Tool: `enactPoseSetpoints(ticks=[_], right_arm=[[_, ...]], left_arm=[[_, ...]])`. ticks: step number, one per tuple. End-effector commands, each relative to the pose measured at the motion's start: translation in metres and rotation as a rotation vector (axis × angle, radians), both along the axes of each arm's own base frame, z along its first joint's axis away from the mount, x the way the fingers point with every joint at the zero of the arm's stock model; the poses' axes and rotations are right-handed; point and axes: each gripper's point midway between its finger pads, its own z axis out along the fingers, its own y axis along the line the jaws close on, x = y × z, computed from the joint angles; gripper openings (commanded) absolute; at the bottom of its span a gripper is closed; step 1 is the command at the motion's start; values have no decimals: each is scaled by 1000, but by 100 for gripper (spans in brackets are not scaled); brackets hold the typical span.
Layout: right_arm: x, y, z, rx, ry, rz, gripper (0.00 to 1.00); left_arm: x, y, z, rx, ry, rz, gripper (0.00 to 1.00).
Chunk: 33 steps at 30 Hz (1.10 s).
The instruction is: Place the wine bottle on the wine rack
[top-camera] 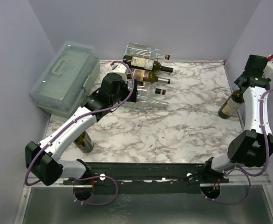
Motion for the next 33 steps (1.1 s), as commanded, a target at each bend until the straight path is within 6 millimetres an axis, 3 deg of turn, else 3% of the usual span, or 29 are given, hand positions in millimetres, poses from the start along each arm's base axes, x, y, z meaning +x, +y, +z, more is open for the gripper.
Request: enactPoseSetpoints(ticks=[1,6,9,15,22,28,33], right_arm=[[2,-2,-5,13,16,2,59],[5,7,-5,49,1,41,34],[10,15,-4,81,-14,84,27],[18,37,10,150,-63,195,2],[35,73,29,296,-205,315,0],[63,118,16,581,-347,408,1],[81,144,9,784,-474,437,1]], left_arm=[[2,-7,7,-4,-2,-17,99],[3,-5,8,3,-7,-9,99],[3,-5,7,3,-5,-10,99],[6,-4,0,26,5,0,99],[7,-7,-5,27,20,-10,99],[9,-1,-2,48,4,11,99],[8,1,0,47,-3,16,99]])
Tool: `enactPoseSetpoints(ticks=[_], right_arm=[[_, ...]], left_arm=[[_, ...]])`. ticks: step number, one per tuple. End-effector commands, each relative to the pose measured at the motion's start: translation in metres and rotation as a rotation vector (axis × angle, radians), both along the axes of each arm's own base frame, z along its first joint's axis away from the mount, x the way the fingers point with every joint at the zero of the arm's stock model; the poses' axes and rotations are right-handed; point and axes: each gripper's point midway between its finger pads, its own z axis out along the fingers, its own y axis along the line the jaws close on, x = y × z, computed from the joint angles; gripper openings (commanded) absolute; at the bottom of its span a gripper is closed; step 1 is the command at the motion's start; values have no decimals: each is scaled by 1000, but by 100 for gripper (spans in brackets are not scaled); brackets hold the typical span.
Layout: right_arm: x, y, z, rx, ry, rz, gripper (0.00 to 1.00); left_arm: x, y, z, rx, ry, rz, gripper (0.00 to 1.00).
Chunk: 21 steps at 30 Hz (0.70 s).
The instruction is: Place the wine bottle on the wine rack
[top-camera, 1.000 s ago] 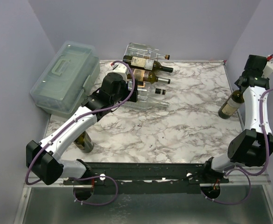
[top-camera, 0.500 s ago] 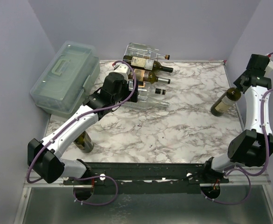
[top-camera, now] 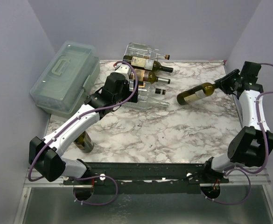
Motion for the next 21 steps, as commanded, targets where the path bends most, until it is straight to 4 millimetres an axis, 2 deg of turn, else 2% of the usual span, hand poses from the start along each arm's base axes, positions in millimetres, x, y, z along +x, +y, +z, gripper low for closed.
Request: enactPoseSetpoints(ticks=[1,5,11,14,21], right_arm=[[33,37,32,286,-237,62,1],[47,44,27,406,-309,58,1],[67,38,21,498,-371,-10,1],[77,47,14,578,-384,1,1],[95,73,-12,639,-351,40,0]], left_arm=[[2,1,18,-4,-44,8,99],[2,1,18,-6,-42,8,99],[3,-1,12,4,-28,4,99],[3,-3,12,-4,-26,-5,99],[2,-2,14,-1,-29,-3,99]])
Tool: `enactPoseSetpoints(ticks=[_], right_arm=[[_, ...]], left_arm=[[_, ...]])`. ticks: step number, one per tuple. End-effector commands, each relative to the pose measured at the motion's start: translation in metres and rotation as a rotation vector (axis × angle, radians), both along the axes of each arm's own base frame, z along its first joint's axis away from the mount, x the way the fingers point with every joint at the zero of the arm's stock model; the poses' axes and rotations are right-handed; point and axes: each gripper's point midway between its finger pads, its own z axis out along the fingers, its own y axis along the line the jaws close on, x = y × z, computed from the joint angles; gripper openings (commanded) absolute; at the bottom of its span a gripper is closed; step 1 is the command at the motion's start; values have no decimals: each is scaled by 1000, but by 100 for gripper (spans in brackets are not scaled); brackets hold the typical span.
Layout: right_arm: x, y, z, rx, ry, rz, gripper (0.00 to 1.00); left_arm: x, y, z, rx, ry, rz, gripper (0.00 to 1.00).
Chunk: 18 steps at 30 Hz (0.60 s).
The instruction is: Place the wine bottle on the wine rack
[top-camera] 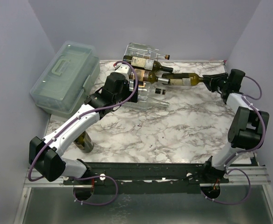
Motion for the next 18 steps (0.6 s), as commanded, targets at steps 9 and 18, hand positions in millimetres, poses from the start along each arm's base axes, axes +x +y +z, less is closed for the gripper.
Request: enactPoseSetpoints(ticks=[9,18], right_arm=[[27,59,9,221,-149,120,1],[40,84,-13,324,-144,156,1]], left_arm=[[2,-5,7,-3,-10,-12,99],[4,-3,4,14,-11,-1,99]])
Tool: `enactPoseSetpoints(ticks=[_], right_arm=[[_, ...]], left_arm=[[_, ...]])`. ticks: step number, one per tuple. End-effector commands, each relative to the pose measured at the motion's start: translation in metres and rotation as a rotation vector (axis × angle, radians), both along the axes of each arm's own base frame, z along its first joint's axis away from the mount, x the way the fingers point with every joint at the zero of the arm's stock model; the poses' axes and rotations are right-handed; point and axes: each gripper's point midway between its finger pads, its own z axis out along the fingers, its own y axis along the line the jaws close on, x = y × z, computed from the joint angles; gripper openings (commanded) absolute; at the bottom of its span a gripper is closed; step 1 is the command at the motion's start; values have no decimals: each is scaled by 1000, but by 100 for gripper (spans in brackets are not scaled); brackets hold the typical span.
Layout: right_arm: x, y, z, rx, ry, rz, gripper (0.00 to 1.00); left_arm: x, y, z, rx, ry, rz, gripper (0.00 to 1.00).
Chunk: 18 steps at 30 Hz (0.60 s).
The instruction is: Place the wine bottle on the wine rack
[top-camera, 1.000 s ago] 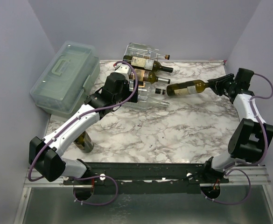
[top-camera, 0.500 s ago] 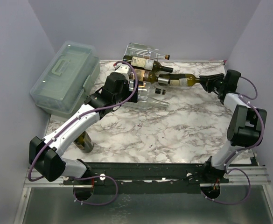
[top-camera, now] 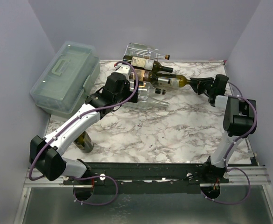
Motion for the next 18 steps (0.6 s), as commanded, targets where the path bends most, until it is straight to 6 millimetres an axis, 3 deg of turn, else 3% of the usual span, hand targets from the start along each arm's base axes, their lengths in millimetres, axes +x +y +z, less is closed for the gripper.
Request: enactPoseSetpoints(ticks=[1,10,18], right_arm=[[12,24,42,133,-148,62,0],[23,51,24,218,-138,85,1],[31,87,11,284,-142,128,1]], left_arm=[[4,-2,7,10,-18,2,99],[5,-6,3,7,-4,-9,99],[7,-1,3,29,-16,8,99]])
